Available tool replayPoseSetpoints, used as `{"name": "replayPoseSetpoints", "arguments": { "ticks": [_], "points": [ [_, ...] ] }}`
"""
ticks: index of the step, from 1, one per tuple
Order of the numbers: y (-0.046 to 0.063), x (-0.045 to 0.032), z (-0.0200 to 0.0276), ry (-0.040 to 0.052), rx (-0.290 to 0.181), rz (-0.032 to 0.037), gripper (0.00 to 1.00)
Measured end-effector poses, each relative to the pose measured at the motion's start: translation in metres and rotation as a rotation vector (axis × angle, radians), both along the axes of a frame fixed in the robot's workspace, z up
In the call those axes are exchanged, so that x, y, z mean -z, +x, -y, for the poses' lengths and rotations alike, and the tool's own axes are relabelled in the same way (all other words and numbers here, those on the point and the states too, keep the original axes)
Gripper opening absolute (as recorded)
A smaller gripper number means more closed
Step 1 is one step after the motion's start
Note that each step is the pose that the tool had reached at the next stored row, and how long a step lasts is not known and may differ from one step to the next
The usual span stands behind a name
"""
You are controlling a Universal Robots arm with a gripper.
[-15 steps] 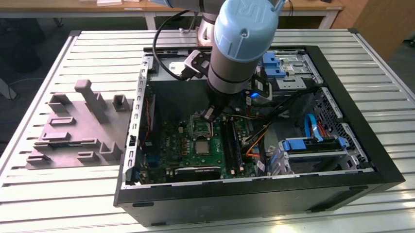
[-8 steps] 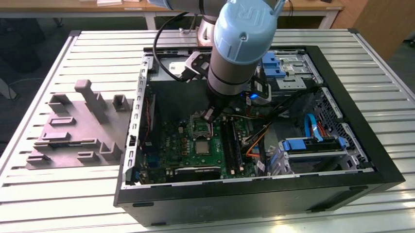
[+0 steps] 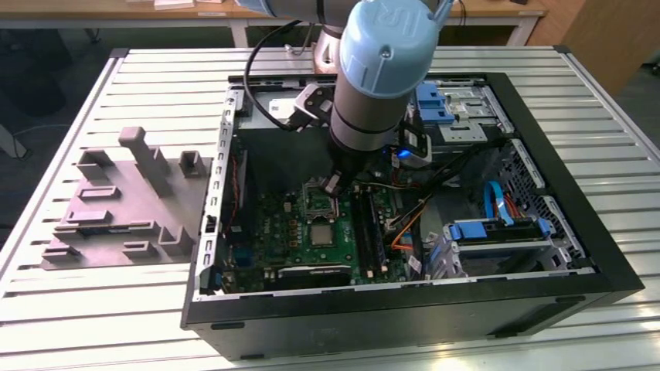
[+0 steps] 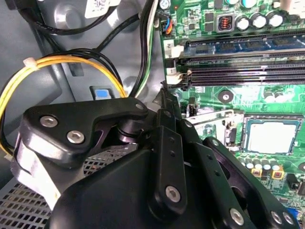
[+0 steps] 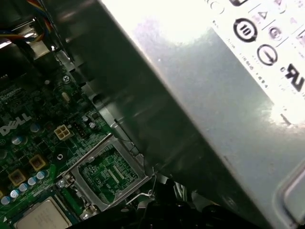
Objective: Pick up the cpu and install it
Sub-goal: 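Close the cpu cover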
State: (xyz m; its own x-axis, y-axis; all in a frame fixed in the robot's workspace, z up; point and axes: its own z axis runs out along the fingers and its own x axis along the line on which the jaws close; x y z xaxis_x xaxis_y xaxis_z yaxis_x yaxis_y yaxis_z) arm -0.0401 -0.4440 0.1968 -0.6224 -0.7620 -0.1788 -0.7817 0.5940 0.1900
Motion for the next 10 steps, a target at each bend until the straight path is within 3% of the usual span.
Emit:
{"name": "replayPoseSetpoints", "arguments": {
  "ticks": [3, 7, 10],
  "points": [
    [0.0000, -0.0020, -0.0010, -0.0042, 0.000, 0.0002, 0.11],
    [-0.0001, -0.0049, -0.0021, -0.0181, 0.000, 0.0001, 0.11],
    [-0.0003, -0.0062, -0.0028, -0.0368, 0.000, 0.0000, 0.11]
  ]
}}
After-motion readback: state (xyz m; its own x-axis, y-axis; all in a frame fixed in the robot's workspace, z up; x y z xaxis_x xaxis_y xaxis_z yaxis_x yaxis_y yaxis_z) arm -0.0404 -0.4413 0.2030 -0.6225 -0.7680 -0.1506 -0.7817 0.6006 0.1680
